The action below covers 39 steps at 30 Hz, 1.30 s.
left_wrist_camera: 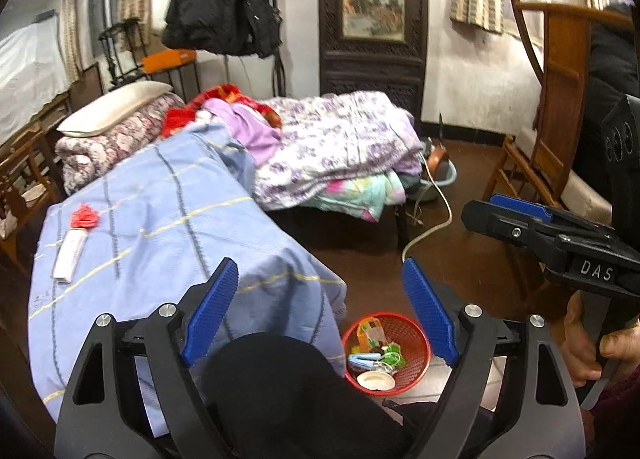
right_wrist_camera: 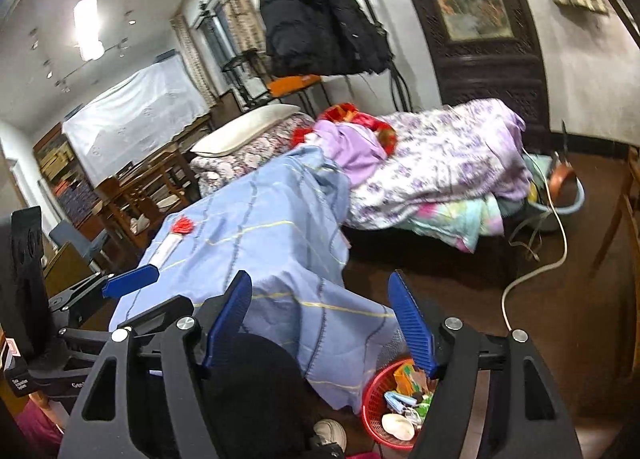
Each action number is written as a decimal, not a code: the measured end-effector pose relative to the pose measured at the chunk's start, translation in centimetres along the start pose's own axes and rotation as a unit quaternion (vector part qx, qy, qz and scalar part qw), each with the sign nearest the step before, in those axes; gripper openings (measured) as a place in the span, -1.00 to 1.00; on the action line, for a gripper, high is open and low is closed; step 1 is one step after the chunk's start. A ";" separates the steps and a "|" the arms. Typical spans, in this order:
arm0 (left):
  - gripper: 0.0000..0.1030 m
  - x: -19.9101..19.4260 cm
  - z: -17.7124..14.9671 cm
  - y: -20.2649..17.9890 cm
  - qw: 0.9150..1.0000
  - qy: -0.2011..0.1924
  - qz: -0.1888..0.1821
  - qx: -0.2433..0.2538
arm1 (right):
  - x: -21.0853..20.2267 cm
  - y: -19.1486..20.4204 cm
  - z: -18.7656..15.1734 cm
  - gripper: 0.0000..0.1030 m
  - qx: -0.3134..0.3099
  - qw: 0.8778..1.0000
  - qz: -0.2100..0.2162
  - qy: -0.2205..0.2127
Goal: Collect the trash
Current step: 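Move both tools back over the bed toward the white box and pom-pom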
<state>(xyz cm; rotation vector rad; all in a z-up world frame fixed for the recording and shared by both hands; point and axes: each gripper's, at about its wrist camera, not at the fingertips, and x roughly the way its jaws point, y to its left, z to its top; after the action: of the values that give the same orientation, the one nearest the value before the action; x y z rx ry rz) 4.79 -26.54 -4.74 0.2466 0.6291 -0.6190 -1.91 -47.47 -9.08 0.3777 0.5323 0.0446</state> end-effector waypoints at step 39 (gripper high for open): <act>0.75 1.3 -6.1 29.8 0.963 0.035 0.128 -0.235 | 17.4 16.2 -2.5 0.55 -0.093 0.993 -0.008 0.066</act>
<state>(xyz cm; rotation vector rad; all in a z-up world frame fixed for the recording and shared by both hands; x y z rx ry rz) 20.89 -1.10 -9.42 -0.0958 0.7793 -0.2009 12.75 -29.15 -13.69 0.1886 0.6560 0.1028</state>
